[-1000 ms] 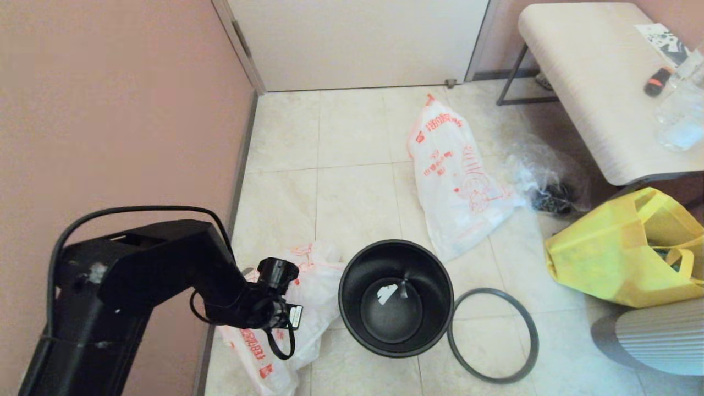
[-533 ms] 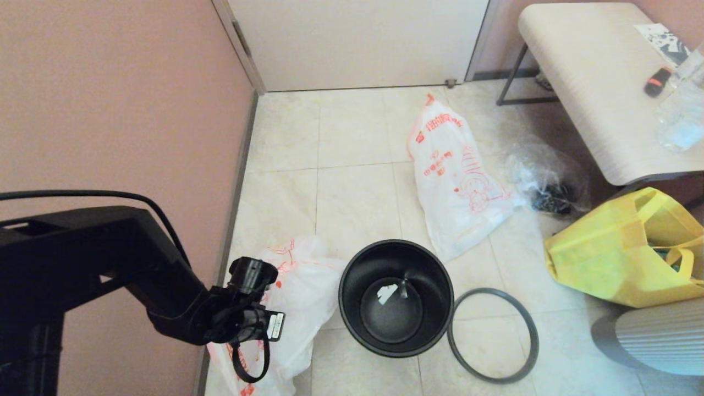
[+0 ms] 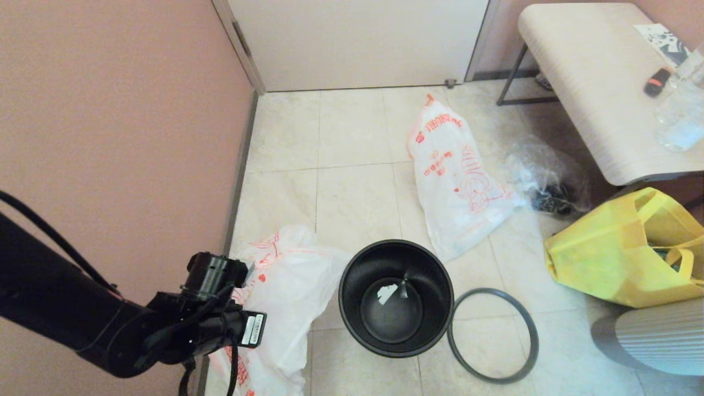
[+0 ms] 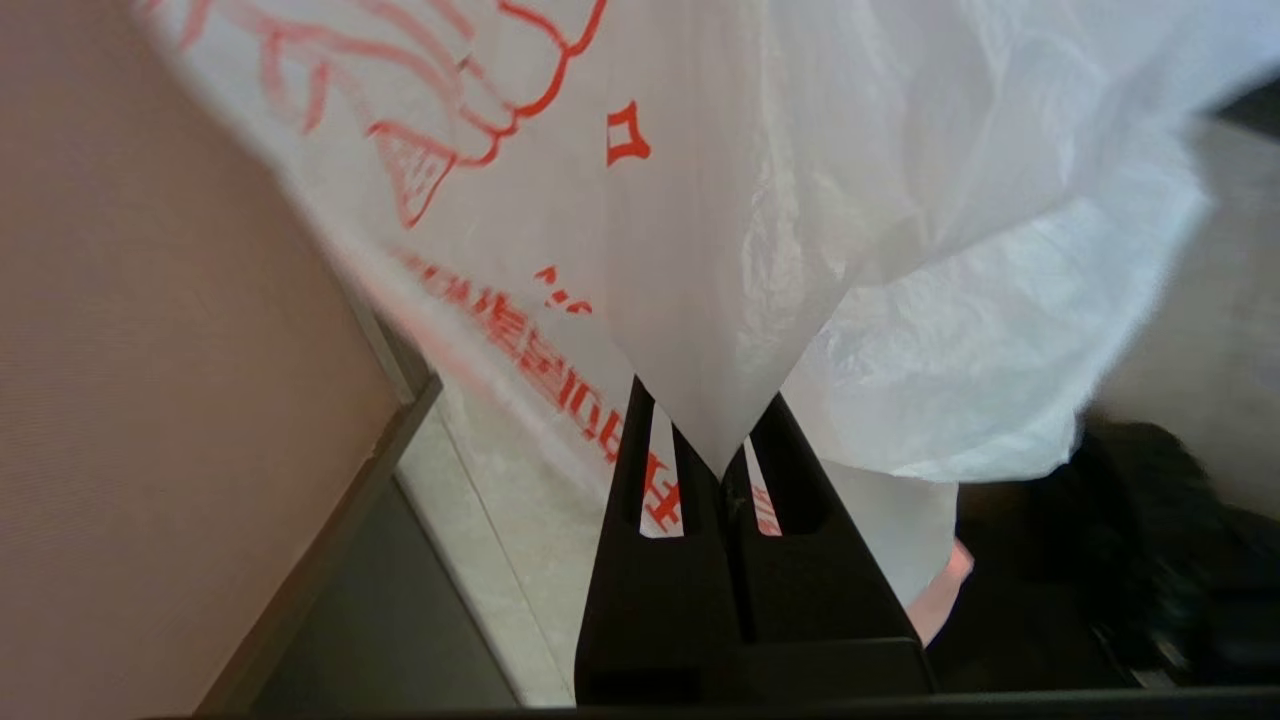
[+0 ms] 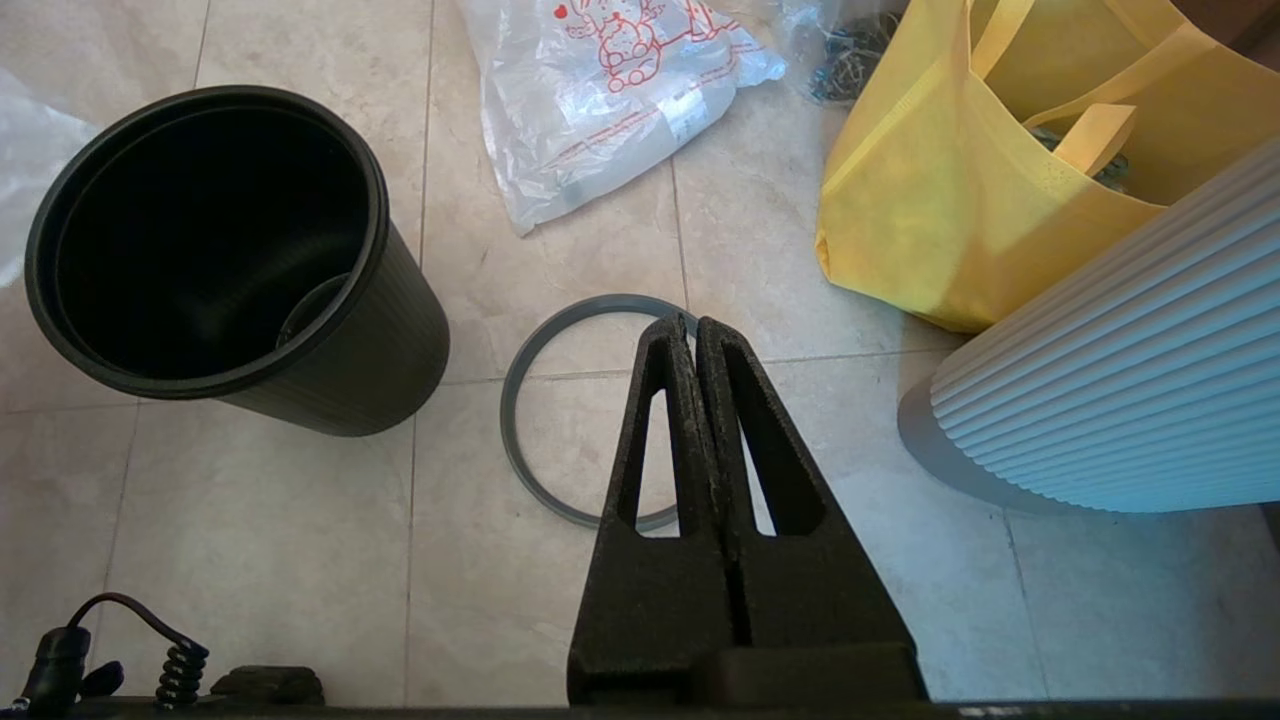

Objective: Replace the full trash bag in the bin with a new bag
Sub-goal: Put the new garbage bag on the trash can

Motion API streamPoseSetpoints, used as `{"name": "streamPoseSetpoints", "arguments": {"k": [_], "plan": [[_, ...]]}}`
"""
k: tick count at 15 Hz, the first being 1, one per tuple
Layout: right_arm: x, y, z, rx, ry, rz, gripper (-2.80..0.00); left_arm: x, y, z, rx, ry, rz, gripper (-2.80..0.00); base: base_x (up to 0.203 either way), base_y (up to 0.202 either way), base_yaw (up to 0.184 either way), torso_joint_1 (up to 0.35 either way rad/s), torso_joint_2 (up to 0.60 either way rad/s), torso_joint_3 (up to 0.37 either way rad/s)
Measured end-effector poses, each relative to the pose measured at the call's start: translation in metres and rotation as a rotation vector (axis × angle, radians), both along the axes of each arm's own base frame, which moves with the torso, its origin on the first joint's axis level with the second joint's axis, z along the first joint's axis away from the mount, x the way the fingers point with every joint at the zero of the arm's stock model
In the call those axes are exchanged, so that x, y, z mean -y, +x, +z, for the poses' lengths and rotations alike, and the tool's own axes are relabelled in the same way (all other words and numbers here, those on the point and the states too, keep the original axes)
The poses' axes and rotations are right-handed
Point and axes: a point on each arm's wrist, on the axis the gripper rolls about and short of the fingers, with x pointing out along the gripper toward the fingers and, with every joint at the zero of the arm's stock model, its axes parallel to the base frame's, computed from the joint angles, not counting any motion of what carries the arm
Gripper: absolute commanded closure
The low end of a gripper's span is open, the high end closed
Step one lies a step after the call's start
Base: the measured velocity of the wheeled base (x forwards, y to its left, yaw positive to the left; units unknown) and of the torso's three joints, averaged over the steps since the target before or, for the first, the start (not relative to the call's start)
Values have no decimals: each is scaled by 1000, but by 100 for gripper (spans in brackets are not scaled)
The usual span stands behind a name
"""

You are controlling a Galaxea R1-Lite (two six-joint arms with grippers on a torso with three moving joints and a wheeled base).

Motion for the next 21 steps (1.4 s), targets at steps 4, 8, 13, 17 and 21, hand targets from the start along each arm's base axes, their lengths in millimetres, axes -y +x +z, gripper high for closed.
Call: {"name": "streamPoseSetpoints", "arguments": {"k": [4, 8, 13, 17, 21], "plan": [[0, 0, 0, 0, 0, 0, 0, 8, -34, 34, 10, -2, -83, 0, 0, 0, 0, 0, 0, 0], [0, 0, 0, 0, 0, 0, 0, 14, -65, 58, -9, 7, -171, 0, 0, 0, 0, 0, 0, 0], [0, 0, 0, 0, 0, 0, 0, 43, -78, 81, 8, -3, -318, 0, 0, 0, 0, 0, 0, 0], [0, 0, 0, 0, 0, 0, 0, 70, -75, 108, 25, -18, -401, 0, 0, 0, 0, 0, 0, 0], [0, 0, 0, 0, 0, 0, 0, 91, -71, 141, 17, -97, -414, 0, 0, 0, 0, 0, 0, 0]]}}
